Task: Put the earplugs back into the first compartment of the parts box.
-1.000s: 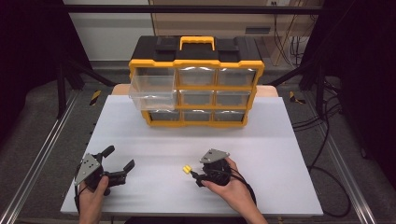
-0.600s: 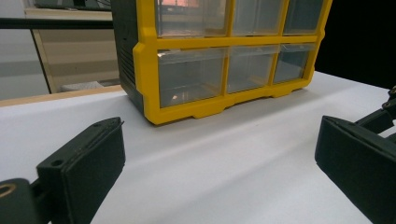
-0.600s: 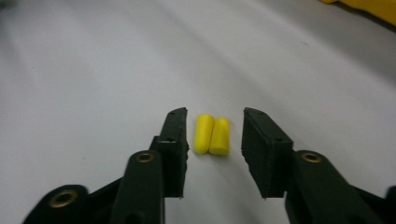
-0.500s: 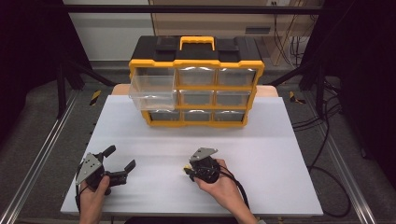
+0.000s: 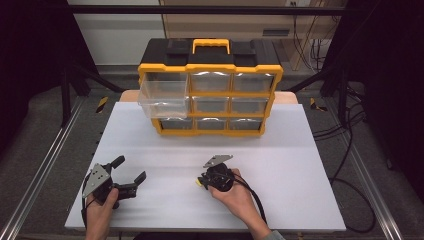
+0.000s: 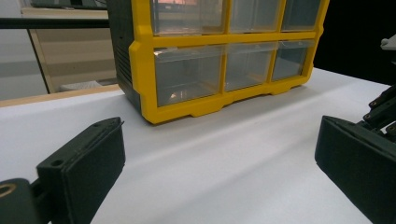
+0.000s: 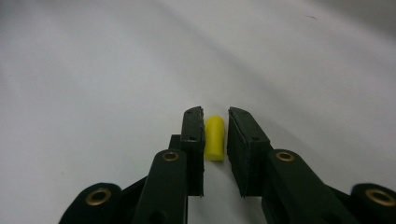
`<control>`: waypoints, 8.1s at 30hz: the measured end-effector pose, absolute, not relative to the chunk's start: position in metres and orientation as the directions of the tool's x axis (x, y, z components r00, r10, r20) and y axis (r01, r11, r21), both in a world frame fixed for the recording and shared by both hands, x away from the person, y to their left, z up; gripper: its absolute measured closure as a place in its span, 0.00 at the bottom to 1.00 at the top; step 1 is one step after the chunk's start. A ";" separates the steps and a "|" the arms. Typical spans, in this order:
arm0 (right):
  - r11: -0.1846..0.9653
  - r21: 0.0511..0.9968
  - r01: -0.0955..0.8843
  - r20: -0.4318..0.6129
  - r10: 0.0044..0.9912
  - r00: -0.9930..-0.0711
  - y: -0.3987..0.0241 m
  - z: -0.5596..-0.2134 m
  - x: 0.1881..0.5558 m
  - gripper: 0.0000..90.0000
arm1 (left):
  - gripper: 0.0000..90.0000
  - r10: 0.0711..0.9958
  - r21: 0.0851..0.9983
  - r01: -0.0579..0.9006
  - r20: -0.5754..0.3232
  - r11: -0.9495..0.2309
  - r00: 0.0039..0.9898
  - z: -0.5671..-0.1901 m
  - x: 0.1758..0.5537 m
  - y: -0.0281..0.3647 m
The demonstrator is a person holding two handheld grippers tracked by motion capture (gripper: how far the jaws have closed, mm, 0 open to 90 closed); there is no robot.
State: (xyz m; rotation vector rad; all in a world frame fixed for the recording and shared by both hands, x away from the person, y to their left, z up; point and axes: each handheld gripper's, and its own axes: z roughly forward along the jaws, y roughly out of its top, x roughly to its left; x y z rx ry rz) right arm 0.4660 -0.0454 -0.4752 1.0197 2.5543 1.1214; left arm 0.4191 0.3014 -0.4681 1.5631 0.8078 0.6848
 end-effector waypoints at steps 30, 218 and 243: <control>0.305 0.890 0.339 0.055 0.666 -0.744 -0.084 -0.384 0.470 0.91 | 0.02 0.814 0.990 0.122 -0.011 -0.074 0.580 -0.469 0.420 0.301; 0.305 0.878 0.370 0.070 0.682 -0.728 -0.071 -0.412 0.470 0.91 | 0.02 0.819 0.991 0.099 0.014 -0.087 0.573 -0.468 0.417 0.301; 0.230 0.931 0.283 0.042 0.703 -0.710 -0.081 -0.359 0.477 0.91 | 0.02 0.817 0.992 0.097 0.013 -0.083 0.576 -0.468 0.416 0.301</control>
